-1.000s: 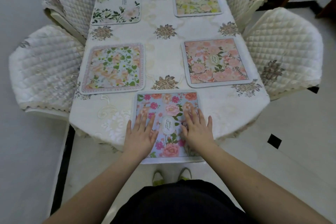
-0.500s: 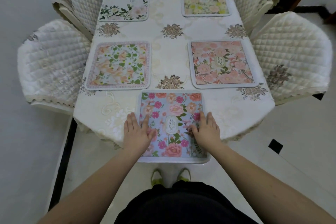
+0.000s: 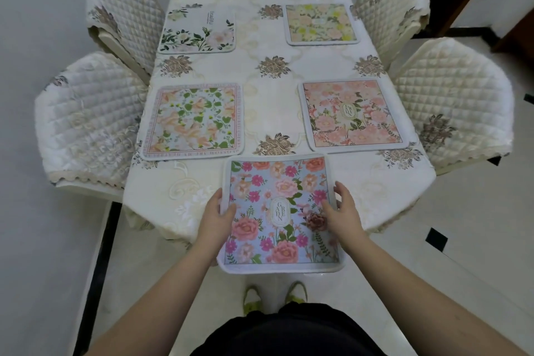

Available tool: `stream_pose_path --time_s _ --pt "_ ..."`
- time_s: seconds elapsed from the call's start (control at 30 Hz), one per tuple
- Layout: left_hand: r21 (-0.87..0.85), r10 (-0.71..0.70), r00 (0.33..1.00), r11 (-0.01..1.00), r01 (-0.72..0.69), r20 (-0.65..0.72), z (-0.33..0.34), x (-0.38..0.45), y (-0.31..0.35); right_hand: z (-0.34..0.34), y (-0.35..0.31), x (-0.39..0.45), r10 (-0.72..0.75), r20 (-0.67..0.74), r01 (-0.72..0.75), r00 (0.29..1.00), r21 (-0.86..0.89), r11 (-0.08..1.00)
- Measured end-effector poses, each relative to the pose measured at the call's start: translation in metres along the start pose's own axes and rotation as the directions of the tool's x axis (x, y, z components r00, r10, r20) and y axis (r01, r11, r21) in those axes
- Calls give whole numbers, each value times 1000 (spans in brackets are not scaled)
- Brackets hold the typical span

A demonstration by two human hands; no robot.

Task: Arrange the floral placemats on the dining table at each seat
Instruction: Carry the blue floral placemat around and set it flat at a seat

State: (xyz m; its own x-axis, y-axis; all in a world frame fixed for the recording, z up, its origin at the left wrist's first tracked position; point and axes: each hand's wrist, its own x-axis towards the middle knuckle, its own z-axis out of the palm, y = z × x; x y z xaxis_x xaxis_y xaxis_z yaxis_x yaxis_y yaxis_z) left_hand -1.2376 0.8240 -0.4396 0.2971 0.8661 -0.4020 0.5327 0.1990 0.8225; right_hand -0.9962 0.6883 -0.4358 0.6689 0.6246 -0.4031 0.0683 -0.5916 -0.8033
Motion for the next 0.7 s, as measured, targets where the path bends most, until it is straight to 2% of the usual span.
stream_pose_path --time_s 0.03,0.1,0.17,0.27,0.43,0.7 --pt "-131 -38 999 991 39 7 -4 -1 3 -3 0 -3 23 -2 -23 1000 36 999" --pt "-253 -56 998 966 59 20 -10 1 1 -6 1 -10 87 13 -88 996 88 992" --pt "-284 -97 993 952 112 66 -16 4 1 -5 2 -18 130 50 -134 990 92 987" --pt "-285 -125 972 942 180 200 -20 7 0 0 0 -31 100 45 -103 994 89 991" --pt "-164 -52 988 983 77 148 -25 7 6 -2 -6 -43 52 -43 -46 998 134 990" --pt "-270 118 967 961 -55 224 -22 -4 60 -42 -9 -75 86 -200 -6 976 372 928"
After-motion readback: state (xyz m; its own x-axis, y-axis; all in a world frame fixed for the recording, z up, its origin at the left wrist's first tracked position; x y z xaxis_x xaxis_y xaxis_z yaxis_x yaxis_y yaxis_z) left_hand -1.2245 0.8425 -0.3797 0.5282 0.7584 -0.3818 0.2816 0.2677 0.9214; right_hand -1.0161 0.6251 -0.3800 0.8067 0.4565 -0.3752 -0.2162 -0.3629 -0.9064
